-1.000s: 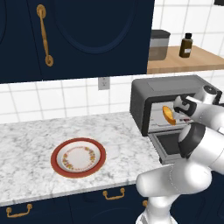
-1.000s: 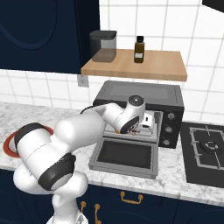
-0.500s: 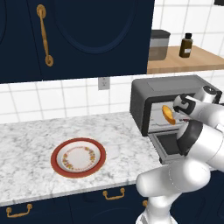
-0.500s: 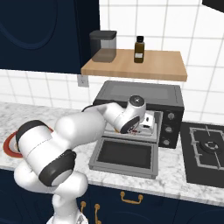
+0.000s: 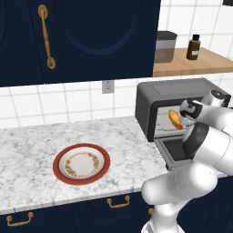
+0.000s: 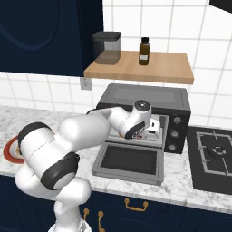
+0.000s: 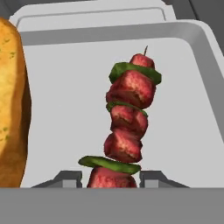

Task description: Pick up the kebab skewer and baguette bread, and place them inside the toaster oven. Close the toaster oven door and start by setting the timer.

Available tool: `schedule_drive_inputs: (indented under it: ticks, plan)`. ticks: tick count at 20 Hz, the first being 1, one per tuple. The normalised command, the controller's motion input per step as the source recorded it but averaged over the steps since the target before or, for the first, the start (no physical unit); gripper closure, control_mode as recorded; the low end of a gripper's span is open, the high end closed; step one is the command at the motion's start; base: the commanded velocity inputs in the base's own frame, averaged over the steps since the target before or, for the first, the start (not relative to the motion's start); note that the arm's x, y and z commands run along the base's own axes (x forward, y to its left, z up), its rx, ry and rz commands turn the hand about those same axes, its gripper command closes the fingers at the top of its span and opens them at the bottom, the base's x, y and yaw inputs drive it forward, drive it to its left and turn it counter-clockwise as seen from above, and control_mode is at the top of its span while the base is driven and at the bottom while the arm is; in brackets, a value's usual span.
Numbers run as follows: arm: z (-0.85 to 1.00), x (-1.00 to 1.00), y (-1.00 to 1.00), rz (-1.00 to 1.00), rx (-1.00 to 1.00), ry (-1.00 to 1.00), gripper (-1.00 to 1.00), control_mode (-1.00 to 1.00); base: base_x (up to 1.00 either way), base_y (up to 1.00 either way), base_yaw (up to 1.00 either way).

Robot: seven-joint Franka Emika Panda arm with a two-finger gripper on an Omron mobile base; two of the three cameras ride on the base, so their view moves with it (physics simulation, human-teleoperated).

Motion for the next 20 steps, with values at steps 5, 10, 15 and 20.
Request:
schedule_drive_inputs:
  ticks: [5,10,15,20]
  plan:
    - [0.0,0.0,-0.02,0.0,-0.02,0.0,-1.0,-1.0,0.0,0.0,0.0]
    - [0.51,-0.1,-0.02,-0.04,0.0,0.0,-1.0,-1.0,0.0,0.0,0.0]
    - [0.14,-0.77,-0.03,-0.3,0.07,0.07,-1.0,-1.0,0.0,0.0,0.0]
    - [-0.31,-0.33,0.02,-0.41,0.07,0.14,-1.0,-1.0,0.0,0.0,0.0]
